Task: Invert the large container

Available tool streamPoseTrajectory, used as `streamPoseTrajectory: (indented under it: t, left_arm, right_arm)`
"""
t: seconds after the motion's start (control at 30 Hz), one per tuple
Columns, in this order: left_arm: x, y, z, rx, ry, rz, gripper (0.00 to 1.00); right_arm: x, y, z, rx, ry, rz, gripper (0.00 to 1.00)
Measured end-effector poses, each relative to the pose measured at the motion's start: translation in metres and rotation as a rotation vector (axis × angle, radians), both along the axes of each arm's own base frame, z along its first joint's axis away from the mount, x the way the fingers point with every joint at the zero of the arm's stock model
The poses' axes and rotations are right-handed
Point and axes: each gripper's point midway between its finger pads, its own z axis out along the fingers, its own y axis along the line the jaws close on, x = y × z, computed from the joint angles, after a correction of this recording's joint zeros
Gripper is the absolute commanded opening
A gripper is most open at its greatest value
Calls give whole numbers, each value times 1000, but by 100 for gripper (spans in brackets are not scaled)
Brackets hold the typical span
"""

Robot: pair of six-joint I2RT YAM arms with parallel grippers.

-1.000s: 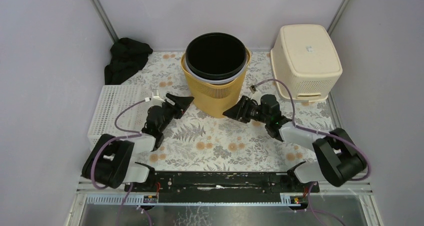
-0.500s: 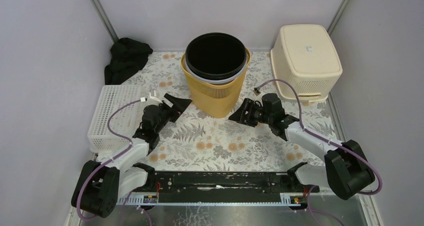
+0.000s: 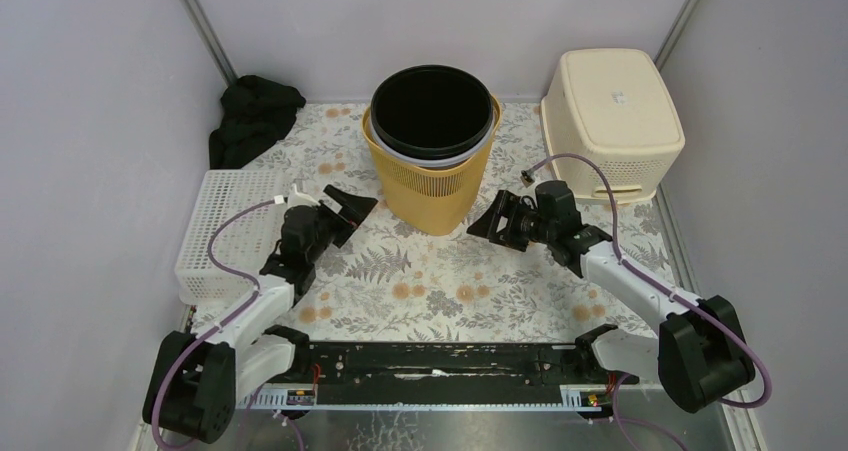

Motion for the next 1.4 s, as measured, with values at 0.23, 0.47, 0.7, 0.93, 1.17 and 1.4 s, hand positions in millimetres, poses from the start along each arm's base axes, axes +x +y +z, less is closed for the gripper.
streamPoseTrajectory:
  t: [0.23, 0.47, 0.7, 0.93, 1.17, 1.4]
  left_arm:
    - [12, 13, 12, 13, -6, 48, 100]
    - [31, 28, 31, 25, -30, 111, 100]
    - [51, 44, 34, 33, -16, 167, 100]
    - [74, 57, 34, 33, -9, 209, 100]
    - [91, 56, 13, 39, 25, 208, 100]
    - [100, 47, -19, 36, 75, 174, 100]
  right_arm:
    - [-2, -7, -3, -26, 20, -9, 82]
    - [-1, -9, -3, -32, 27, -15, 83]
    - [5, -10, 4, -29, 18, -25, 82]
    - [9, -13, 3, -36, 25, -33, 82]
    - [11, -14, -5, -48, 52, -34, 82]
    - [13, -14, -11, -54, 72, -35, 82]
